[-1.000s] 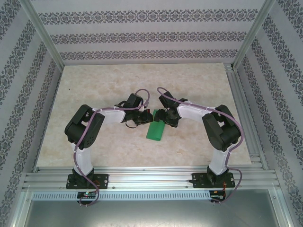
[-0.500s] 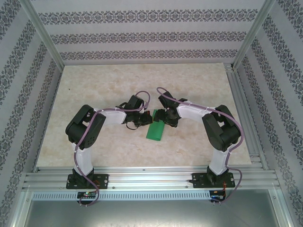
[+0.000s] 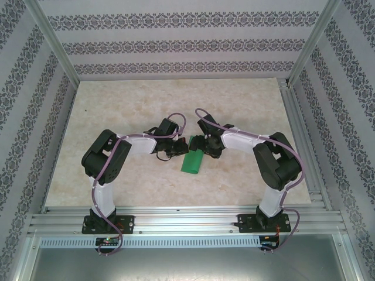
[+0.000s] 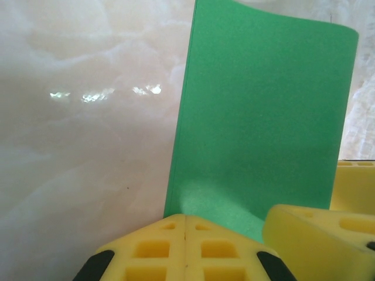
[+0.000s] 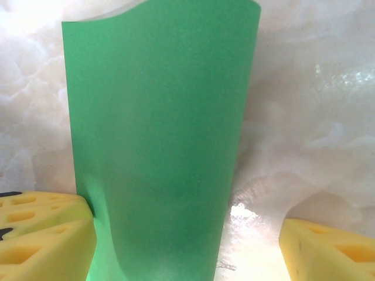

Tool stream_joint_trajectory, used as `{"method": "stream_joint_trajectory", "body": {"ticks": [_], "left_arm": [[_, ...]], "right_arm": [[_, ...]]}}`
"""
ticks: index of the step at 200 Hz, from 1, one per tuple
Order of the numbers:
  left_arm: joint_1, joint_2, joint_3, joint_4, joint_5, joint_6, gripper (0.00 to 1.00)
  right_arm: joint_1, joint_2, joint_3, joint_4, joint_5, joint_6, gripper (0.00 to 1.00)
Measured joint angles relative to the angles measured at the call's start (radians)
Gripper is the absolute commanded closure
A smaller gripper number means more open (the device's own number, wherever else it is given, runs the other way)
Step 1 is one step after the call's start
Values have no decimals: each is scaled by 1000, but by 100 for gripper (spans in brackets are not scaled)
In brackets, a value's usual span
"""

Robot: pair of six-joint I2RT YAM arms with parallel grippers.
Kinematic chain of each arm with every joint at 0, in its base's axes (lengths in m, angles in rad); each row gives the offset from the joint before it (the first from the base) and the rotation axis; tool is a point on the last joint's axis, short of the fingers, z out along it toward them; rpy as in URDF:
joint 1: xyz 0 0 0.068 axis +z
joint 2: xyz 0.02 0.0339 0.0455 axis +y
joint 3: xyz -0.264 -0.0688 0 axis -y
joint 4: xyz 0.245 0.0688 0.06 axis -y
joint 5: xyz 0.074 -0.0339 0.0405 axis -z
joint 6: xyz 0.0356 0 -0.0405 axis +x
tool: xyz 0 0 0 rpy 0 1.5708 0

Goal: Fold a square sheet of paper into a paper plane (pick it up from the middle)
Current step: Hold the square sheet of paper at the center of the table, then fold the square sheet of paper in half at the center of the table.

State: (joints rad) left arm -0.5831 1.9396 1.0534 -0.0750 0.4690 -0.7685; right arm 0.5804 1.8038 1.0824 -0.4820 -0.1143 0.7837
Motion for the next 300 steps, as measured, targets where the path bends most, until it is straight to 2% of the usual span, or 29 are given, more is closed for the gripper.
{"method": "stream_joint_trajectory", "body": {"ticks": [20,65,106,155,259,300], "left_arm": [[0,0,0,0,0,0,100],[0,0,0,0,0,0,100],[0,0,0,0,0,0,100],[0,0,0,0,1,0,100],[0,0,40,-28,5,3,94],[0,-9,41,-40,3,8,87]], "right_arm": [[-1,-10,-17,11,-2,0,23],[-14,-39,-58,39,-20,-8,24],[-40,-104,-111,47,-58,-18,32],[-40,-82,-111,53,-68,-23,39],[-39,-58,-93,29,-60,-23,38],[-37,-47,-75,7,-51,-23,38]]}}
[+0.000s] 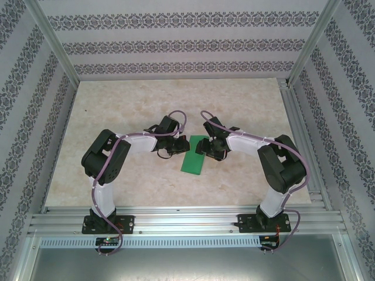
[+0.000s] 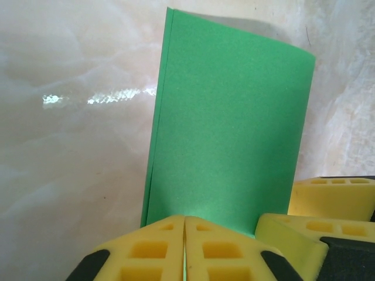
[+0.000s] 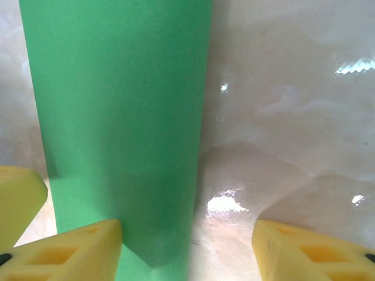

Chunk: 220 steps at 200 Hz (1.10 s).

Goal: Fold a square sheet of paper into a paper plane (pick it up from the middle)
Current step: Fold the square sheet of paper in half at the center of the table.

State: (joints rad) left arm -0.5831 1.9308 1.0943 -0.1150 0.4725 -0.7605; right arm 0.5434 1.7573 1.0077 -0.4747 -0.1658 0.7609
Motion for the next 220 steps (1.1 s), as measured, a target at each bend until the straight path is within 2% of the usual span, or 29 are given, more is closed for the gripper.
{"method": "stream_joint_trajectory", "body": {"ticks": [45,112,220], "left_arm": [[0,-76,16,-30,-9,18,87],[0,-80,15,-27,2,13,91],[0,32,12,4,43,-9,95]], "right_arm": [[6,5,9,-13,17,0,37],[6,8,14,-20,19,0,37],[9,15,25,-31,19,0,37]]}}
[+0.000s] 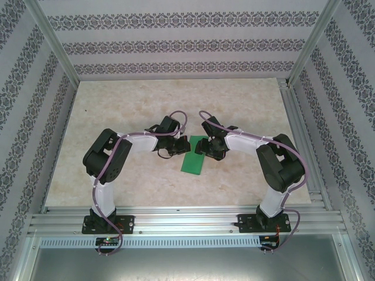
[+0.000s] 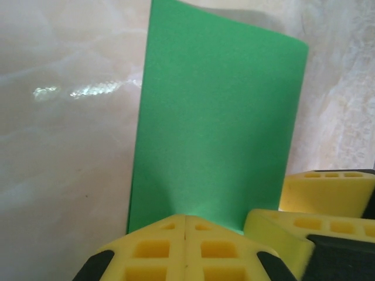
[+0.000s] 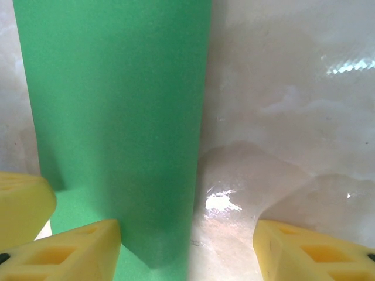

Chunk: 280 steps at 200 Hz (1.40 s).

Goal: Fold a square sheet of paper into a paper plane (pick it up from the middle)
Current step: Fold the square sheet of paper in half at the center of the table.

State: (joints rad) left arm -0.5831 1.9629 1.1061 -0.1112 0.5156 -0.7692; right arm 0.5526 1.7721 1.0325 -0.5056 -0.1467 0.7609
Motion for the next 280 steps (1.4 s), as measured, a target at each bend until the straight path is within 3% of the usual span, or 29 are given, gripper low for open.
{"method": "stream_joint_trajectory", "body": {"ticks": [120,162,190,215,280], "left_arm": [[0,15,-4,13,-1,5,96],[0,16,-4,13,-1,11,96],[0,16,-4,13,0,18,96],[0,16,-4,13,-1,27,96],[0,16,-3,13,-1,35,96]], "right_arm": [[10,-24,6,-19,20,0,31],[10,-192,-32,14,20,-1,54],[8,-212,-67,135,-59,15,74],[8,-160,-111,248,-141,51,78],[-22,-105,-207,393,-217,85,77]]}}
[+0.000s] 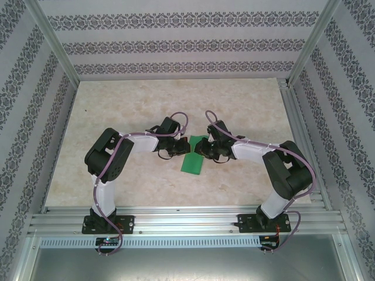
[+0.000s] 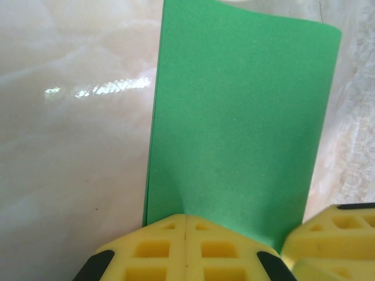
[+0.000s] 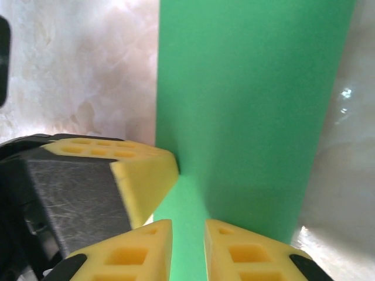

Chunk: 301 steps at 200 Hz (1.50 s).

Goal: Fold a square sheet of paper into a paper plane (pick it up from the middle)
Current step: Fold the square sheet of paper in half at the center of the table.

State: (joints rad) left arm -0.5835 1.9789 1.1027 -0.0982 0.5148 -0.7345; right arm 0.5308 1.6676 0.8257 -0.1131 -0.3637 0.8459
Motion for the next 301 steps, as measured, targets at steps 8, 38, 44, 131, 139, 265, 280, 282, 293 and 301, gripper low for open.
{"method": "stream_joint_trajectory", "body": {"ticks": [8,38,44,131,139,265,280,282,293,301], "left_arm": [[0,1,0,0,0,0,96],[0,2,0,0,0,0,96],[0,2,0,0,0,0,96],[0,6,5,-1,3,0,96],[0,6,5,-1,3,0,96],[-1,10,11,-5,4,1,96],[-2,10,11,-5,4,1,96],[-2,10,11,-5,4,1,96],[-2,10,11,-5,4,1,96],[-2,10,12,-5,4,1,96]], "right_arm": [[-6,2,-13,16,-8,2,77],[-20,30,-35,54,-27,2,76],[-23,37,-39,59,-29,2,76],[-28,34,-54,55,-27,-3,72],[-28,23,-54,38,-26,-4,72],[-7,-6,-106,48,-37,5,71],[0,-16,-103,31,-31,2,71],[3,-19,-102,26,-28,1,70],[11,-33,-101,6,-27,-2,70],[19,-46,-101,-7,-27,-2,70]]}}
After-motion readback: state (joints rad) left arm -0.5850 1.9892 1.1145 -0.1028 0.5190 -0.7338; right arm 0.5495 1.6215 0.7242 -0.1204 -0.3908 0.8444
